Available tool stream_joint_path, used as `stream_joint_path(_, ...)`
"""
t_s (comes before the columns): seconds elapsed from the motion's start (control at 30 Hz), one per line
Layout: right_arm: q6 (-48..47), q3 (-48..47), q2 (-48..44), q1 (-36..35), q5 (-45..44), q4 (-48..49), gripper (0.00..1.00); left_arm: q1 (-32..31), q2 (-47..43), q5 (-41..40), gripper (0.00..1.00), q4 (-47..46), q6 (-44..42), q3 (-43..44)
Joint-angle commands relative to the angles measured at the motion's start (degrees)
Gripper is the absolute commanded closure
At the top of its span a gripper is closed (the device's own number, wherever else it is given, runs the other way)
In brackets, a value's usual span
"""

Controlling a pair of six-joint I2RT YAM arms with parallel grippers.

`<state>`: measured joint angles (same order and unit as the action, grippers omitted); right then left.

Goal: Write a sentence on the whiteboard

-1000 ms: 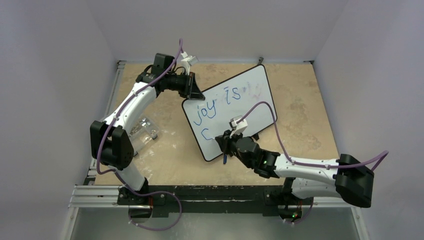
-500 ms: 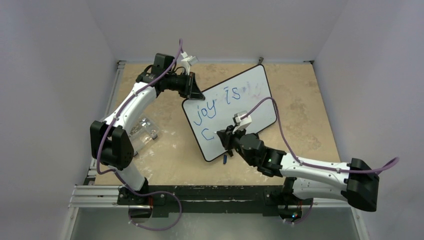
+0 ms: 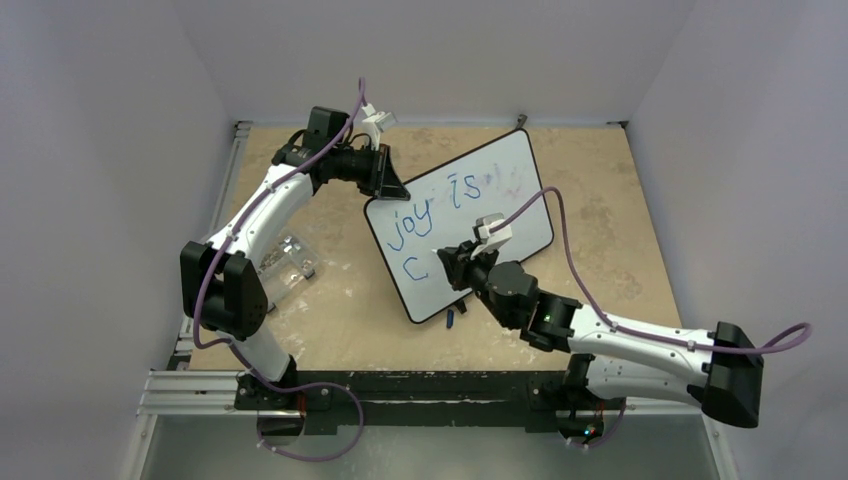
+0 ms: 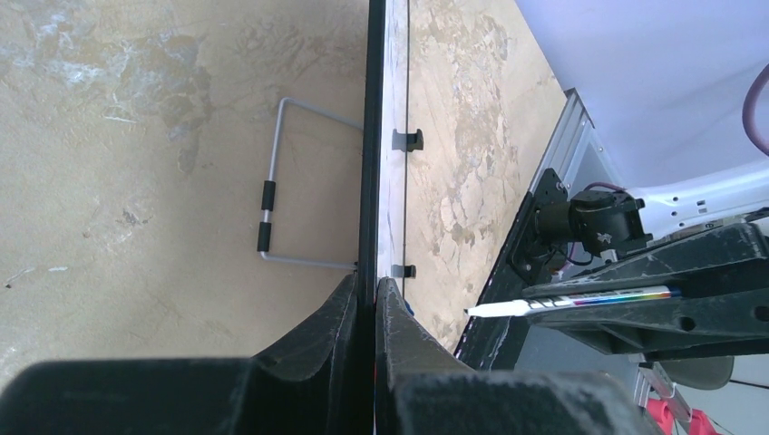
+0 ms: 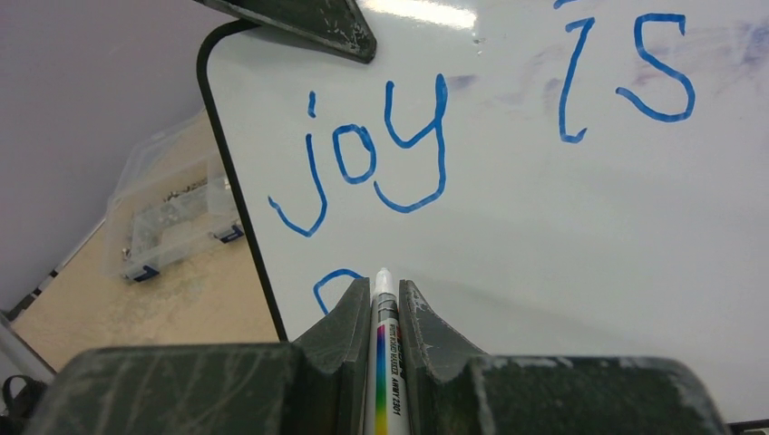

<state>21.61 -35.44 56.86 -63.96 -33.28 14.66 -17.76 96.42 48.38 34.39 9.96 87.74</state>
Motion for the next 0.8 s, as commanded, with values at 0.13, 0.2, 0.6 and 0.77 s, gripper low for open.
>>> stream_joint_path(0.13,-0.56,-0.68,4.01,0.00,-1.62,3.75,1.00,-0.08,-1.75,-3.89,1.00,-2.09,-2.34,1.09)
stream_joint_path(0.2,-0.37,-0.76,4.58,0.06,-1.57,4.01,1.00,-0.08,-1.89,-3.90,1.00,-2.05,-2.32,1.04)
stream_joint_path(0.6,0.09,-1.12,6.98,0.05,-2.10,3.89,1.00,-0.08,-1.73,-3.29,1.00,-2.39,-1.54,1.38)
stream_joint_path(0.77,0.53,-2.09,9.00,0.00,-2.67,3.54,1.00,-0.06,-2.02,-3.29,1.00,-2.40,-1.35,1.26)
